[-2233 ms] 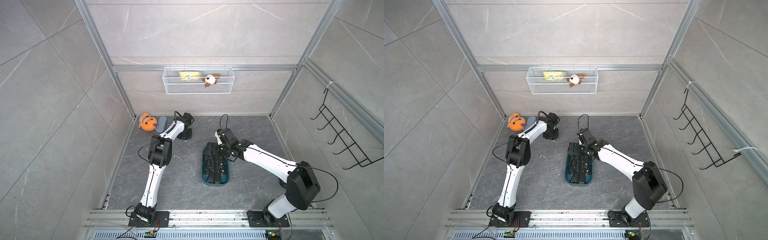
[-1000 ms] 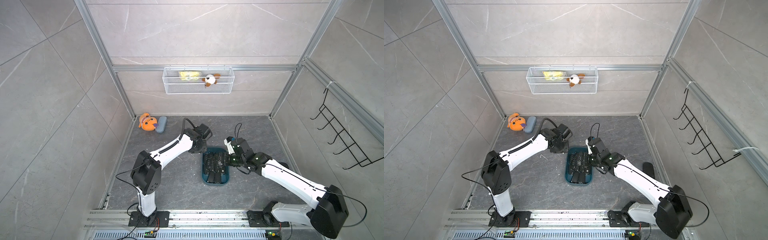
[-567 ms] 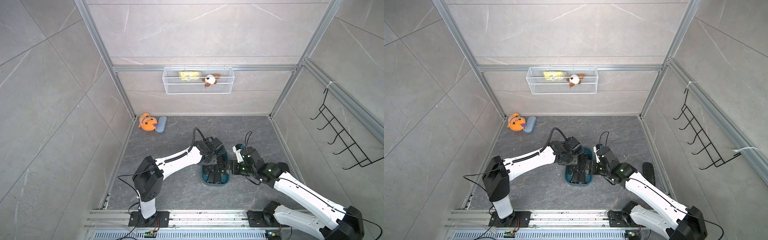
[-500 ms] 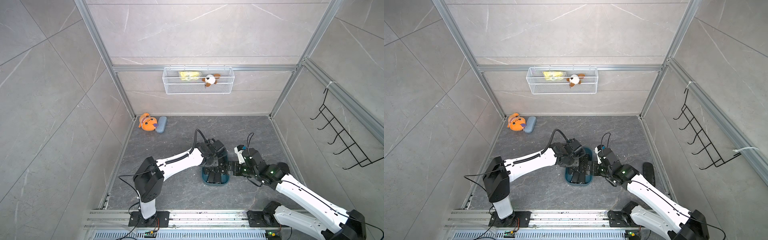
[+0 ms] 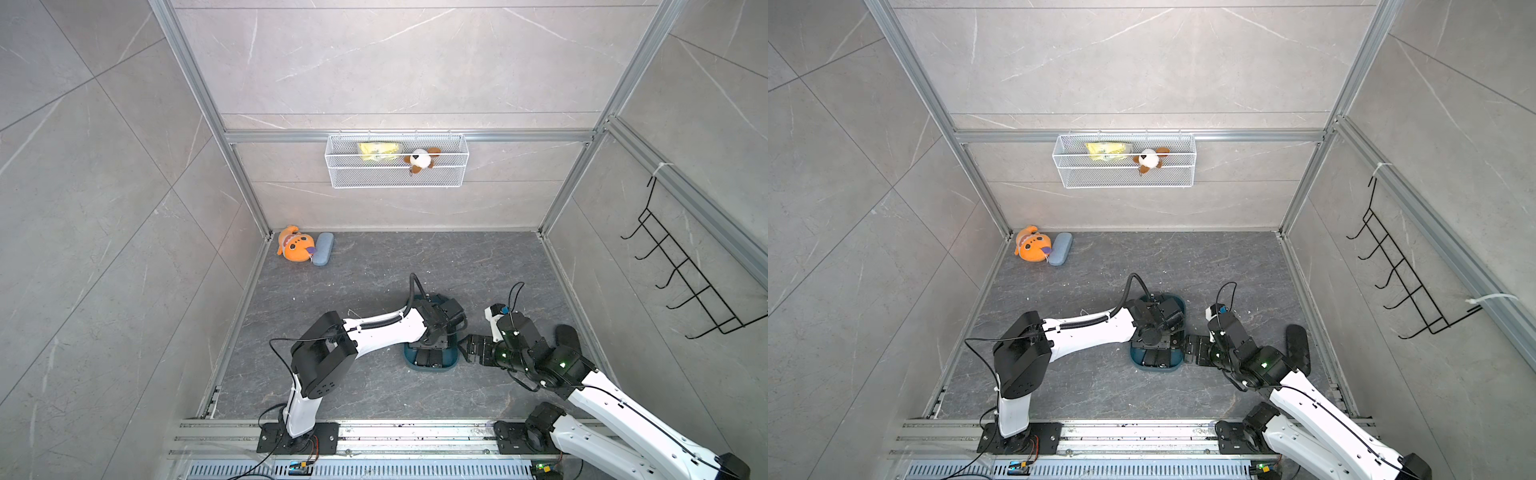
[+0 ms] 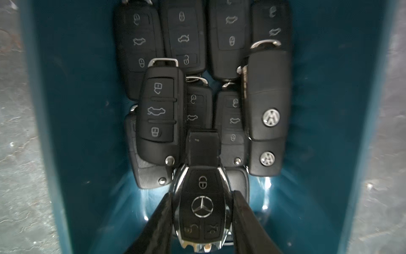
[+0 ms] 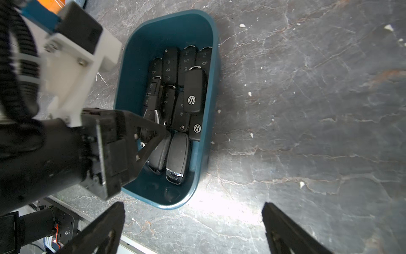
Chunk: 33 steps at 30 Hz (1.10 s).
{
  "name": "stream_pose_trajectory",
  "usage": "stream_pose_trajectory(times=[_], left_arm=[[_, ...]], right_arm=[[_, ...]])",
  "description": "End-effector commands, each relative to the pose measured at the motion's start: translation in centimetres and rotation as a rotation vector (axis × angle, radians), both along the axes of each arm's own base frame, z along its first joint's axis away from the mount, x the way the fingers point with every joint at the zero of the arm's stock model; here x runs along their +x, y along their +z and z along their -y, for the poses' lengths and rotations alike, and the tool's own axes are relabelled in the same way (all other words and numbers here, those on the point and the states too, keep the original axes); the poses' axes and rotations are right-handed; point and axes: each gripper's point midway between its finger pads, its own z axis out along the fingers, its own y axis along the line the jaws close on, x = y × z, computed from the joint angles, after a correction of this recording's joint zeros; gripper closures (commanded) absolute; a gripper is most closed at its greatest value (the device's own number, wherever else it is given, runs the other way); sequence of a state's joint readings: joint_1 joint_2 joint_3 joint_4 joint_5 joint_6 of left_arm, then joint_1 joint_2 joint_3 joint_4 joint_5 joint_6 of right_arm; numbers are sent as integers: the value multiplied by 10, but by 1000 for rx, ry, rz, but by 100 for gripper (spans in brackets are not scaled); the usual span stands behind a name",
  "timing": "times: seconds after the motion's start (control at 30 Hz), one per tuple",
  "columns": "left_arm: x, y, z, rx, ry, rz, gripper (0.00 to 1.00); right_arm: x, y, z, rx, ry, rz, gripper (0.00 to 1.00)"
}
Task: Place the car key into the storage box
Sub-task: Place the car key in the storage box.
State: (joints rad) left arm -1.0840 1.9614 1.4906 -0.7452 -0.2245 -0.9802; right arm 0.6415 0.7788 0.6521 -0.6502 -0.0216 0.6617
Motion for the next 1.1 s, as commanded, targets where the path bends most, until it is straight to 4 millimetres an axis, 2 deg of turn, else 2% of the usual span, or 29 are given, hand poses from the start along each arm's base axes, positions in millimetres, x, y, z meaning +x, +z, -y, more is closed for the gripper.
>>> stream_pose_trajectory(times=[0.0,0.33,0.57,0.8,1.07], left_arm=[[6,7,16,-36,-9,10,62],[6,-11,18,10,-22,-17,61],[5,-12,21,6,-33,-32,52],[6,4,21,-5,-52,-15,48],[21,48,5,-14,-41,67,41]], right_arm=[[-5,-8,9,-29,-29,-25,1],[-3,-9,8,-36,-30,-26,0],[-1,-9,7,-42,-30,-29,0],[5,-5,6,-45,-42,-20,0],[21,8,11,-88,-90,31,1]])
